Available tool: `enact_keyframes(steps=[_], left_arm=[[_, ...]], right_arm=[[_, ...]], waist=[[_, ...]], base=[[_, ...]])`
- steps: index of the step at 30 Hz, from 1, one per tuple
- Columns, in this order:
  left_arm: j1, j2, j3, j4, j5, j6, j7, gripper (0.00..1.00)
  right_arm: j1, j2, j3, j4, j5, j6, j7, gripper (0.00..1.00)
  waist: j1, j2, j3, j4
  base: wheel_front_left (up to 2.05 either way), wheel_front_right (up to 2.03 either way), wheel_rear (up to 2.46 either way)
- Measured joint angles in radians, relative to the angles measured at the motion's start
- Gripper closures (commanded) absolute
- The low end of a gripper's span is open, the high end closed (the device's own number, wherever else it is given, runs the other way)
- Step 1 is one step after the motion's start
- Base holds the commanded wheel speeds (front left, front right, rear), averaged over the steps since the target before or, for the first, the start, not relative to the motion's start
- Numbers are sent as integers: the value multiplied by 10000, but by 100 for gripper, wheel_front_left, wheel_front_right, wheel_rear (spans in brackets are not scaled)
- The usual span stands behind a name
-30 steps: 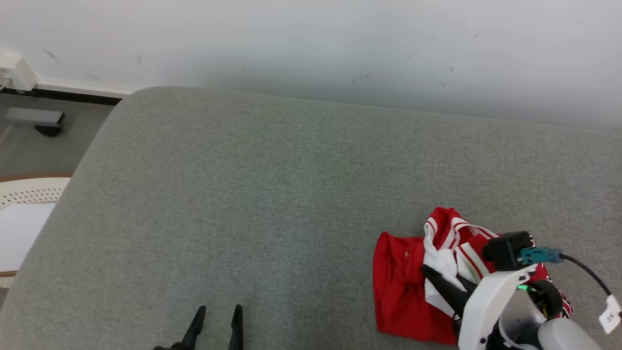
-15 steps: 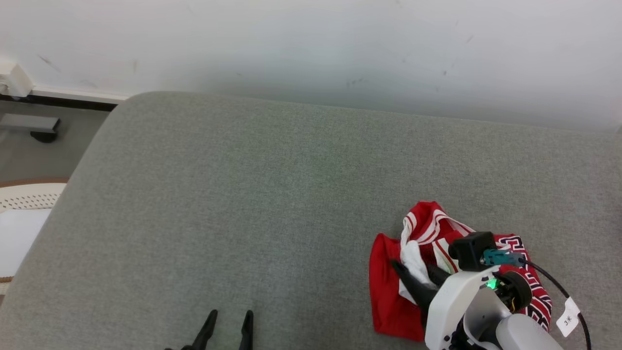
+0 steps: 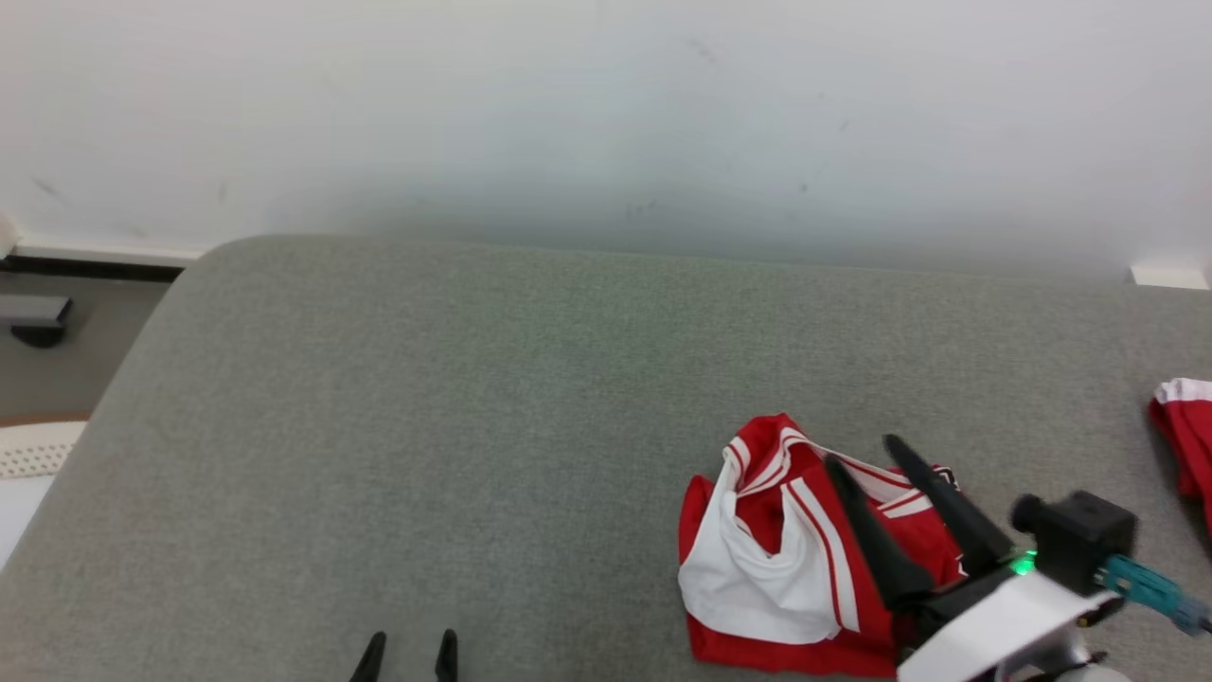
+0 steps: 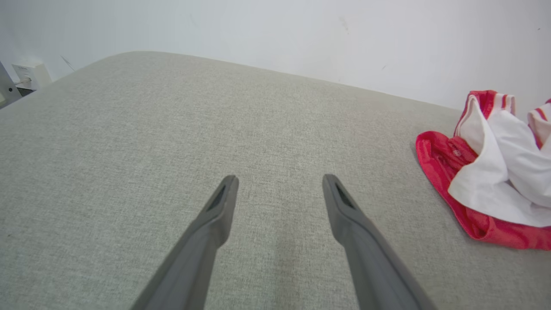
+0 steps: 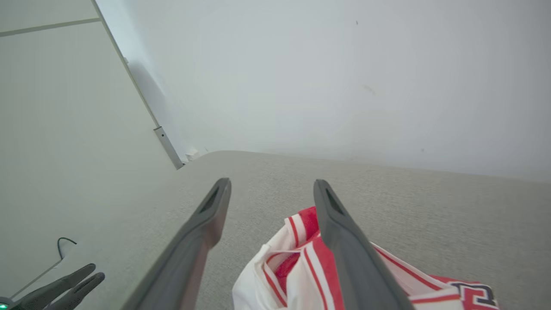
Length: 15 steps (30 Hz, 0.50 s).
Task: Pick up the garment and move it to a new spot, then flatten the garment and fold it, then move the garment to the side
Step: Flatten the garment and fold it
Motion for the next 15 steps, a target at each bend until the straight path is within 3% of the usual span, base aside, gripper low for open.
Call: enact_keyframes(steps=[7,15], left_arm=[[186,-2,125,-92,128,-113,0,0],[172,-2,188,-125,148,-153,0,0]], right_arm=[[1685,-416,-2468,-508,-988,2,-1091,0],[2994,-516,-4343,525,-1521,2,-2184,0]], waist=[[0,0,-407,-648],[0,1,-687,-1082]], base=[[0,0,0],[0,0,0]])
